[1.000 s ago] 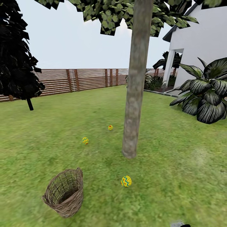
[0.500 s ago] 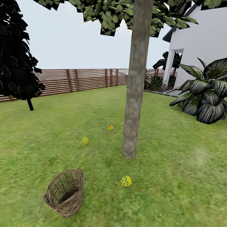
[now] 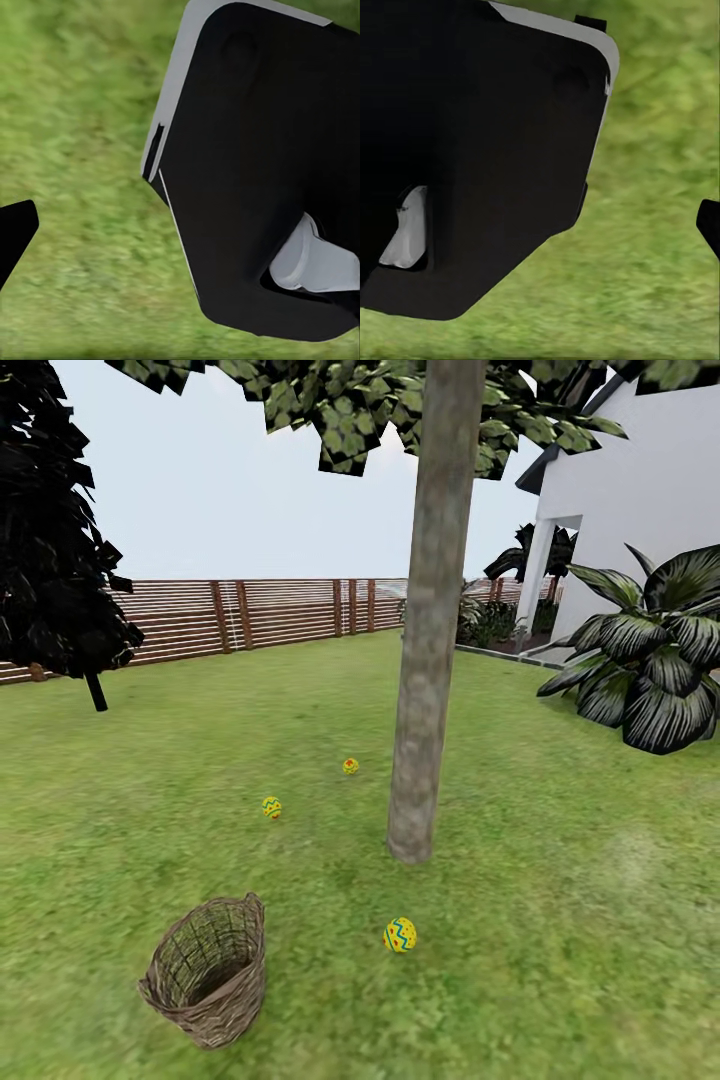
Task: Take the three Easter eggs out of the wicker basket on the lawn in the garden, then place them on the lawn next to a single tree (choose any tree) so that all three eggs are next to the same tree and none are left in the basket.
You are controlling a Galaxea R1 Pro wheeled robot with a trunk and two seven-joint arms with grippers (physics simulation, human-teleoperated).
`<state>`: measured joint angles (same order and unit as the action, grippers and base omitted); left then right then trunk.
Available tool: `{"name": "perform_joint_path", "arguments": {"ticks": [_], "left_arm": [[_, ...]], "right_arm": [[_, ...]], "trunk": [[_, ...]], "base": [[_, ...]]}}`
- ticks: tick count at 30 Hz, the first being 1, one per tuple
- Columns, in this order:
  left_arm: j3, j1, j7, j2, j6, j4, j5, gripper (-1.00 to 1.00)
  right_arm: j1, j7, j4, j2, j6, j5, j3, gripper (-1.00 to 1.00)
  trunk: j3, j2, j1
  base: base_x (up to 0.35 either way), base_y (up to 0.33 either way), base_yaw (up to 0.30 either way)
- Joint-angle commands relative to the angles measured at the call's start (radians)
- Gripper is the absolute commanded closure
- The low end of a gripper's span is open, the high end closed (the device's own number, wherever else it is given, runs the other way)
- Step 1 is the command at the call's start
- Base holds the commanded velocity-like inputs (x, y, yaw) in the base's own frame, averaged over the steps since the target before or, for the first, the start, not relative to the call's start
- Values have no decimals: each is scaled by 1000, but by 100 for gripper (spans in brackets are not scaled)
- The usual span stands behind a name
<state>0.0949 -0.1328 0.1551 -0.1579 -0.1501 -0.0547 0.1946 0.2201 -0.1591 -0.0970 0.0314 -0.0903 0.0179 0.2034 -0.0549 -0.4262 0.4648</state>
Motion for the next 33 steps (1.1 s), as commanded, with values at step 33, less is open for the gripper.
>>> {"name": "perform_joint_path", "arguments": {"ticks": [33], "left_arm": [[9, 84, 3, 23, 0, 3, -50, -100]], "right_arm": [[-120, 180, 2, 50, 107, 53, 1, -100]], "trunk": [[11, 26, -15]], "base": [[0, 0, 0]]}}
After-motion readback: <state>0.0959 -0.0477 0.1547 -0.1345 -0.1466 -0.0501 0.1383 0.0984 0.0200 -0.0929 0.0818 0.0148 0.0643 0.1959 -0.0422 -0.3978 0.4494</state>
